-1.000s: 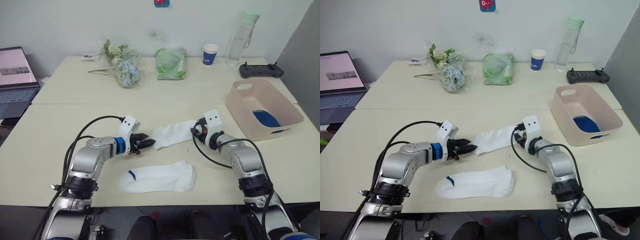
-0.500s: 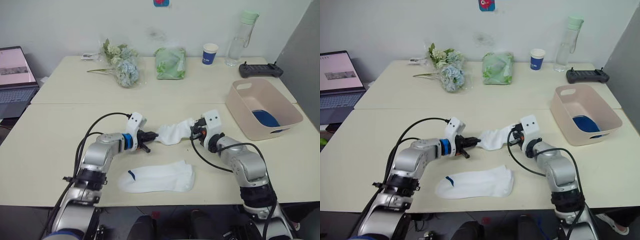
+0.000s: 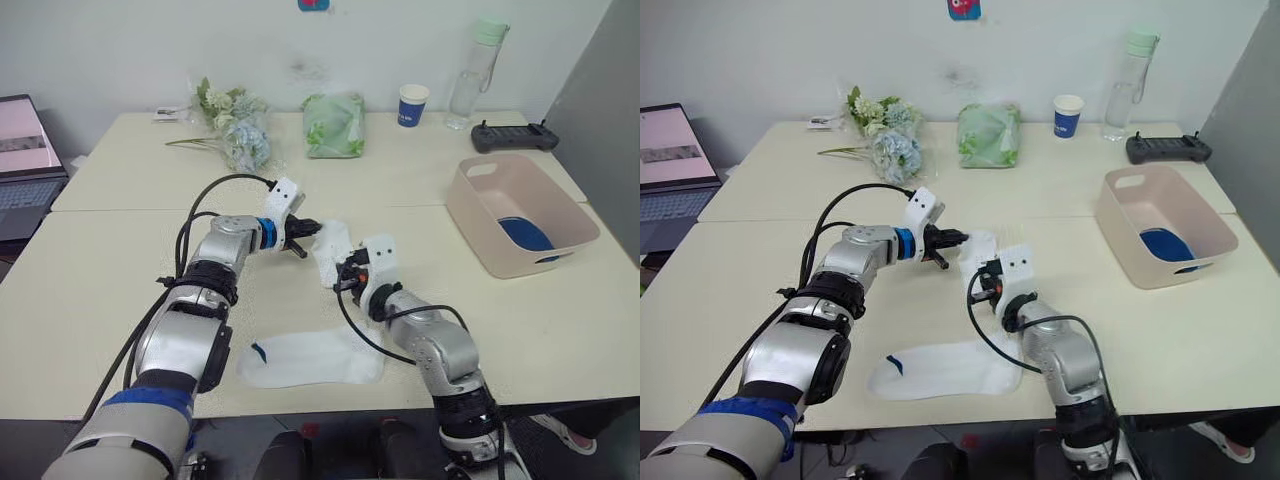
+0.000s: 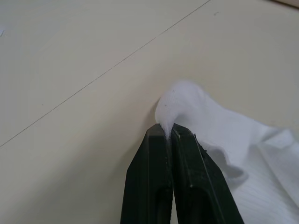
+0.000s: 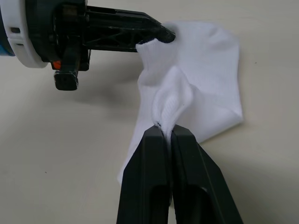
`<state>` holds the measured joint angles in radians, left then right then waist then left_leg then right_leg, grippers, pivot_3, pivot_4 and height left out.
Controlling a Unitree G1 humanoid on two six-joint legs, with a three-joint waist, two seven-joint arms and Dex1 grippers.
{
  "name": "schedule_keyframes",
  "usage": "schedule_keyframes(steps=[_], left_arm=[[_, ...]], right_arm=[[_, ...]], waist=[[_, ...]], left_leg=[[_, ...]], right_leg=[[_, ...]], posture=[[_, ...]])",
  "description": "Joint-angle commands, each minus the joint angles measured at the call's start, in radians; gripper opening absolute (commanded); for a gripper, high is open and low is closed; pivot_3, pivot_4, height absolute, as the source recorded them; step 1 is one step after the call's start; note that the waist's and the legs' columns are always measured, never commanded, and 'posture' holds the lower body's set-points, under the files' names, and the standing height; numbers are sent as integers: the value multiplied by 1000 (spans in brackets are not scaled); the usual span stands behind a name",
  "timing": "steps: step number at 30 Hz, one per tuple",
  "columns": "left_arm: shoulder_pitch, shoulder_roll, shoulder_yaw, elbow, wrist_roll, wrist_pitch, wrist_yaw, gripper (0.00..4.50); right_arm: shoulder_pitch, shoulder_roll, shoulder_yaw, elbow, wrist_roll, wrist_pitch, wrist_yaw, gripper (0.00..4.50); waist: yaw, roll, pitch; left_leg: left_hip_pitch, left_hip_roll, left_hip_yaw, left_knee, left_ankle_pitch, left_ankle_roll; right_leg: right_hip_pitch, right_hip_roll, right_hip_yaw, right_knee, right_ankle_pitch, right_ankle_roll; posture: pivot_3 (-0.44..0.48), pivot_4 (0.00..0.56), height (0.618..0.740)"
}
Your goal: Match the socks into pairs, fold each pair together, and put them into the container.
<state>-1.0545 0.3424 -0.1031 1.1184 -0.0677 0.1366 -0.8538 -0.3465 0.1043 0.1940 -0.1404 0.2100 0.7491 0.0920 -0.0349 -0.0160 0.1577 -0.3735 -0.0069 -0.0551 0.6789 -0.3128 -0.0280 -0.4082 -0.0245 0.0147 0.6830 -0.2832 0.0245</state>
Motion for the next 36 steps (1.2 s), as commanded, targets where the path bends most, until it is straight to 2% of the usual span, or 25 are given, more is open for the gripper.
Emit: schedule_keyframes(steps=[1,3,6,11,14,17,21,23,24,26,28,30,36], left_arm=[[-31,4,33,55,14,-47,36,25],[-34,4,44,74,18,-59,44,25],[-32,2,54,83,25,-72,44,0],[-38,12,105,73,-13,-75,19,0],[-33,56,99,43,6,-80,-37,655],[-24,100,102,8,12,-101,-76,1652],[13,176,90,-88,20,-174,-163,2943],[62,201,92,-212,-29,-167,-284,3586],[120,219,73,-349,-75,-97,-381,3861],[209,242,45,-551,-135,19,-491,4483],[313,266,-11,-722,-122,35,-529,4483],[396,250,-66,-840,-93,38,-504,4483],[426,98,-142,-887,-26,75,-315,4483]], right_arm=[[7,64,-38,-9,-15,-37,-76,0],[21,69,-55,-39,9,-18,-94,0],[45,69,-65,-111,53,18,-100,785],[47,31,-69,-245,106,99,-98,2492],[53,-13,-105,-353,139,172,-96,3453],[67,-48,-133,-428,159,232,-87,4495],[89,-107,-170,-509,183,301,-69,4500],[102,-180,-158,-553,201,325,-21,4500],[118,-251,-136,-585,211,326,35,4500],[139,-346,-106,-622,225,322,106,4500],[165,-446,-77,-648,236,306,176,4500],[184,-518,-61,-662,244,289,232,4500],[202,-564,-62,-660,243,260,259,4500]], waist=[[1,0,0],[2,0,0],[2,0,0],[1,0,0],[1,0,0],[1,0,0],[1,0,0],[1,0,0],[1,0,0],[0,0,0],[0,0,0],[1,0,0],[8,0,0]], left_leg=[[0,0,0,0,0,0],[-2,-1,0,1,0,0],[-4,0,-2,1,1,-2],[-7,0,-2,1,2,-3],[-7,0,-2,1,2,-3],[-7,0,-2,1,2,-3],[-7,0,-2,1,2,-3],[-7,0,-2,1,2,-3],[-7,0,-1,1,2,-3],[-7,0,-1,1,2,-3],[-7,0,-1,1,2,-3],[-7,0,-2,1,1,-3],[-3,0,-5,2,0,1]], right_leg=[[0,0,0,0,0,0],[-1,-1,0,0,0,0],[-3,-1,0,0,0,0],[-6,-1,0,1,0,0],[-6,0,0,1,0,0],[-6,0,0,1,0,0],[-6,0,0,1,0,0],[-6,0,0,1,0,0],[-6,0,0,1,0,0],[-6,0,1,-1,0,0],[-5,0,1,-2,0,0],[-4,0,1,-1,0,0],[2,1,-2,0,1,-1]], posture=[[0,150,740],[0,150,740],[0,150,740],[0,150,740],[0,150,740],[0,150,740],[0,150,740],[0,150,740],[0,150,740],[0,150,740],[0,150,740],[0,150,740],[0,150,740]])
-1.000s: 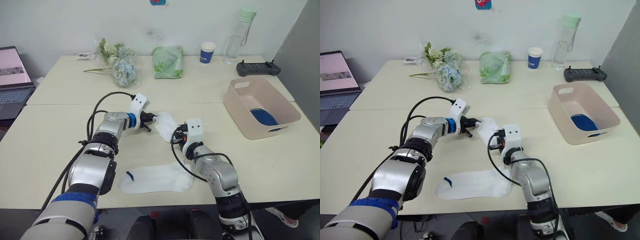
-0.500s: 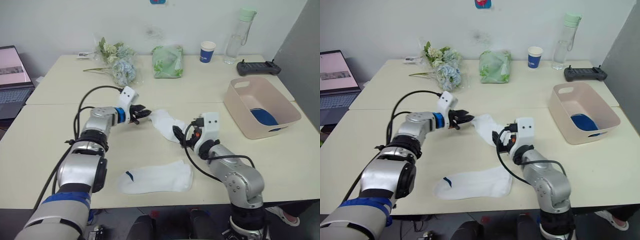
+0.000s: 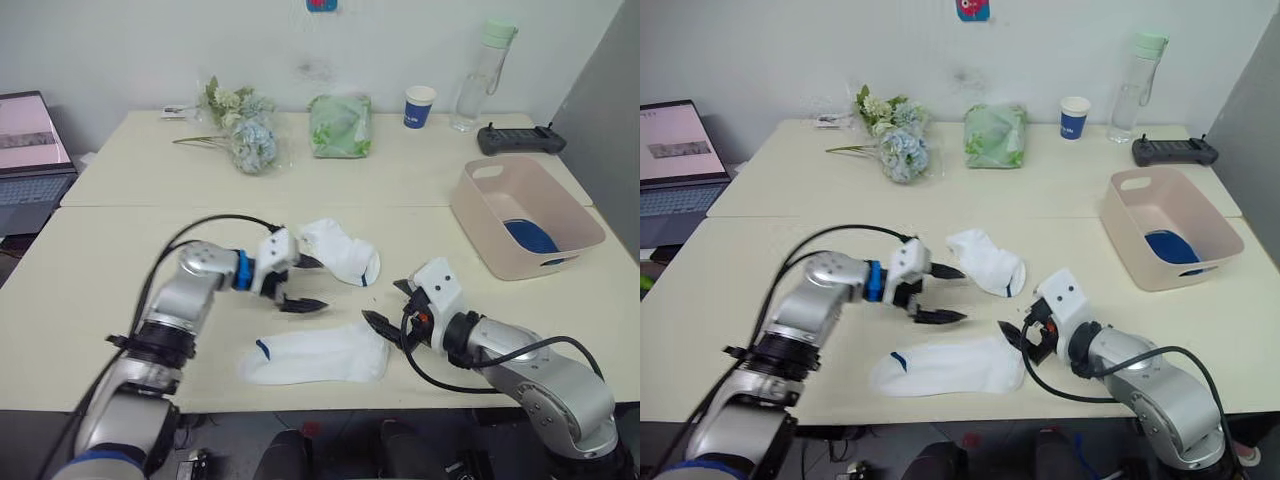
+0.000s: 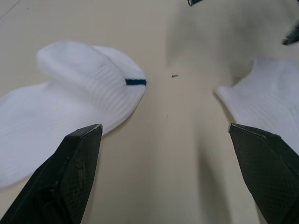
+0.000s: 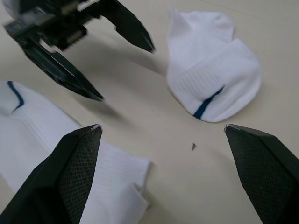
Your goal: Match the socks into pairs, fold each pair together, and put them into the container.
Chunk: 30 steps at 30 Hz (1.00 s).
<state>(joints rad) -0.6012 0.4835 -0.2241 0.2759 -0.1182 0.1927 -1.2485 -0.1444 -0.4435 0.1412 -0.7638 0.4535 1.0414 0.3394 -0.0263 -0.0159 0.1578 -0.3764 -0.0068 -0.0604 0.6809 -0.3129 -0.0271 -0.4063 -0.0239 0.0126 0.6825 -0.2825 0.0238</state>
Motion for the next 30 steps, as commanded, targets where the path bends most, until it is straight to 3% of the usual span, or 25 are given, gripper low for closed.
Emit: schedule_keyframes(steps=[1,6,10,15,20,25,30], left_arm=[[-36,-68,-37,-40,37,34,103,4483],[-98,-155,-64,37,88,90,221,4483],[-125,-197,-88,86,98,108,237,4483],[-142,-229,-129,139,119,109,230,3270],[-159,-231,-163,240,172,54,250,1591],[-152,-210,-181,253,177,13,181,42],[-134,-148,-146,204,125,-4,72,42]], right_arm=[[3,-19,-12,-35,-4,-35,10,4500],[12,-22,-32,-37,-6,-37,-5,4500],[15,-25,-56,-36,-7,-36,-16,4500],[11,-31,-80,-35,-6,-32,-22,4500],[2,-30,-88,-38,-5,-27,-28,4500],[-8,-28,-92,-38,-3,-24,-34,4500],[-36,-27,-92,-22,0,-27,-35,4500]], waist=[[-1,0,0],[-2,0,0],[-5,0,0],[-4,0,0],[-3,0,0],[-3,0,0],[-7,0,0]], left_leg=[[1,0,1,0,0,0],[0,0,1,0,0,0],[2,0,2,0,0,0],[1,0,2,0,0,0],[2,0,2,0,0,0],[2,0,2,0,0,0],[2,0,2,0,0,0]], right_leg=[[1,0,1,0,0,0],[0,0,1,-1,0,0],[0,1,2,0,0,0],[0,1,2,-1,0,0],[1,1,2,0,0,0],[1,1,2,-1,0,0],[1,1,2,-1,0,0]], posture=[[0,150,740],[0,150,740],[0,150,740],[0,150,740],[0,150,740],[0,150,740],[0,150,740]])
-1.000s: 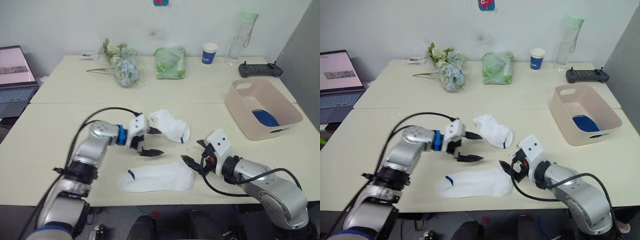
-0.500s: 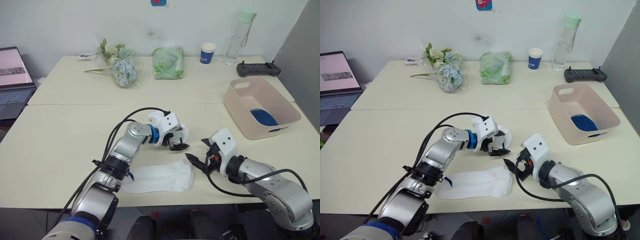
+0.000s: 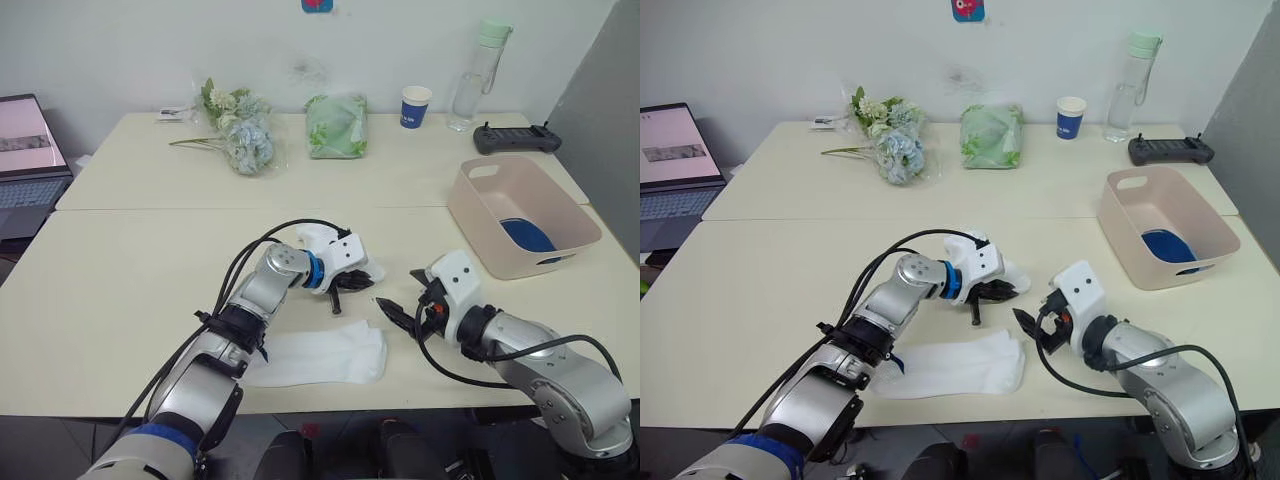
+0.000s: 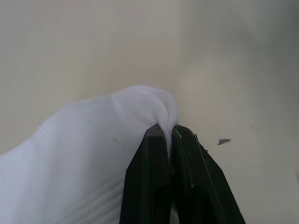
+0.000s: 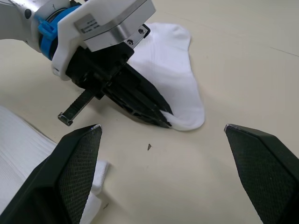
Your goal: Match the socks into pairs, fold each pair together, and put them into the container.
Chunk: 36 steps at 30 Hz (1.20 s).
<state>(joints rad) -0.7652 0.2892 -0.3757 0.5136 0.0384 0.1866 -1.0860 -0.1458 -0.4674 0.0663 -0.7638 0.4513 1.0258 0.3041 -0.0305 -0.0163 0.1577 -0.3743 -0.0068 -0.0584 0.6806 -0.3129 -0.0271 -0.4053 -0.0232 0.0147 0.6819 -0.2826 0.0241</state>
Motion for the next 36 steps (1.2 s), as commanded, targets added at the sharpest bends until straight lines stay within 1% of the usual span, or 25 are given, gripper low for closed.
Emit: schedule_keyframes(steps=[1,2,4,7,8,11,13,18,21,25,30,33,36], left_arm=[[47,86,20,-69,-64,-11,-154,42],[66,126,31,-108,-97,-14,-215,42],[97,195,45,-163,-135,-12,-297,42],[117,241,56,-188,-164,-14,-342,42],[121,260,60,-187,-169,-17,-361,42],[125,299,72,-153,-164,-71,-391,42],[117,299,68,-132,-151,-112,-389,42],[109,287,63,-121,-154,-136,-400,42],[117,290,63,-127,-154,-140,-405,42],[121,293,65,-130,-152,-145,-404,42],[124,296,68,-131,-151,-149,-401,42],[127,305,70,-128,-150,-159,-409,0],[133,317,74,-127,-154,-172,-418,0]], right_arm=[[-54,4,-17,-10,5,-11,1,4500],[-73,11,-16,2,7,-11,2,4500],[-111,30,-12,34,11,-12,2,4500],[-156,51,2,83,-1,-20,-3,4500],[-184,66,16,120,-14,-30,-6,4500],[-315,160,63,325,-65,-88,-32,4500],[-377,211,75,443,-98,-133,-44,4500],[-556,343,82,890,-198,-343,-60,4500],[-621,389,72,1060,-227,-436,-48,4500],[-677,433,96,1237,-272,-529,-14,4500],[-676,465,110,1307,-311,-579,16,4500],[-673,471,111,1328,-335,-595,22,3963],[-668,474,103,1327,-344,-600,27,2850]], waist=[[-4,0,0],[-9,0,0],[-17,0,0],[-10,0,0],[-6,0,0],[-2,0,0],[-2,0,0],[-3,0,0],[-4,0,0],[-9,0,0],[-16,1,0],[-20,1,0],[-23,1,0]], left_leg=[[0,0,0,0,0,0],[1,0,1,0,0,0],[2,2,1,-2,0,0],[3,2,-1,-2,0,0],[3,2,-1,-2,0,0],[3,1,1,-1,0,0],[3,1,2,-1,0,0],[2,1,3,-1,0,0],[2,1,4,-1,0,0],[1,1,4,-1,0,-1],[1,1,3,-1,0,-1],[1,1,3,-1,0,-1],[1,1,3,-1,0,-1]], right_leg=[[0,0,0,0,0,0],[0,0,1,0,0,0],[0,1,2,1,0,0],[0,2,0,1,0,-1],[0,2,0,1,0,-1],[0,1,0,1,0,-1],[0,1,0,1,0,-1],[-1,1,0,0,0,-1],[-1,0,1,0,0,-1],[-2,0,1,1,0,-1],[-2,0,2,1,0,-1],[-2,0,2,2,0,-1],[-2,0,2,2,0,-1]], posture=[[0,150,740],[0,150,740],[0,150,740],[0,150,740],[0,150,740],[0,150,740],[0,150,740],[0,150,740],[0,150,740],[0,150,740],[0,150,740],[0,150,740],[0,150,740]])
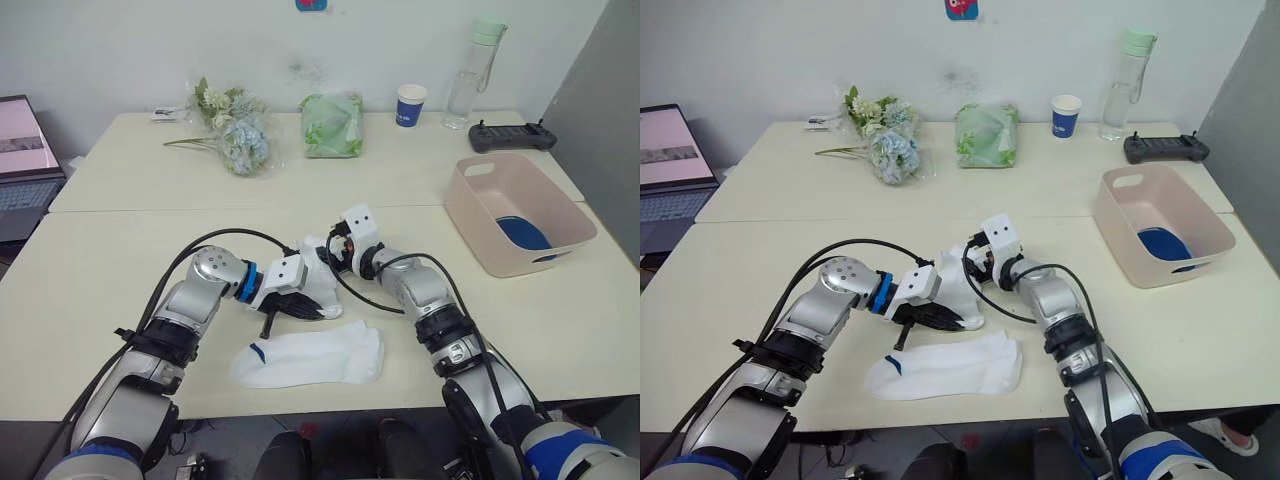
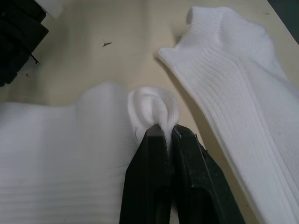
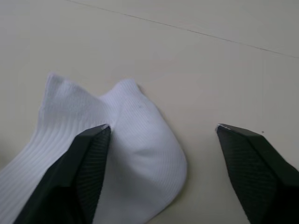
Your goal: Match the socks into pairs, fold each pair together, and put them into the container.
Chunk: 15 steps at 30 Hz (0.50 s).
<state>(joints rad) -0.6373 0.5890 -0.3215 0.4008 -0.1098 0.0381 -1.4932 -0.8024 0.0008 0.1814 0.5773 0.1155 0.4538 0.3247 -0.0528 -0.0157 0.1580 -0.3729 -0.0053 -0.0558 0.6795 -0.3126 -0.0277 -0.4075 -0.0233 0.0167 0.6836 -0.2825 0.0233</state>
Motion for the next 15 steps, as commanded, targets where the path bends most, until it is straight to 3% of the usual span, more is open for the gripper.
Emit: schedule_keyframes(steps=[1,8,15], left_arm=[[6,20,22,-12,-8,-30,-11,0],[-38,17,83,92,-45,-113,-18,0],[-140,-17,88,269,-21,-256,-48,0]], right_arm=[[-8,8,-19,-18,-7,-28,7,2505],[55,-19,-90,-189,31,21,5,37],[262,-36,-90,-599,51,164,-36,37]], waist=[[-2,0,0],[-2,0,0],[2,0,0]], left_leg=[[0,0,0,0,0,0],[0,0,-1,0,0,0],[-2,0,-1,0,0,0]], right_leg=[[0,0,0,0,0,0],[0,-1,0,0,0,0],[-1,-2,-1,-1,0,0]], posture=[[0,150,740],[0,150,740],[0,150,740]])
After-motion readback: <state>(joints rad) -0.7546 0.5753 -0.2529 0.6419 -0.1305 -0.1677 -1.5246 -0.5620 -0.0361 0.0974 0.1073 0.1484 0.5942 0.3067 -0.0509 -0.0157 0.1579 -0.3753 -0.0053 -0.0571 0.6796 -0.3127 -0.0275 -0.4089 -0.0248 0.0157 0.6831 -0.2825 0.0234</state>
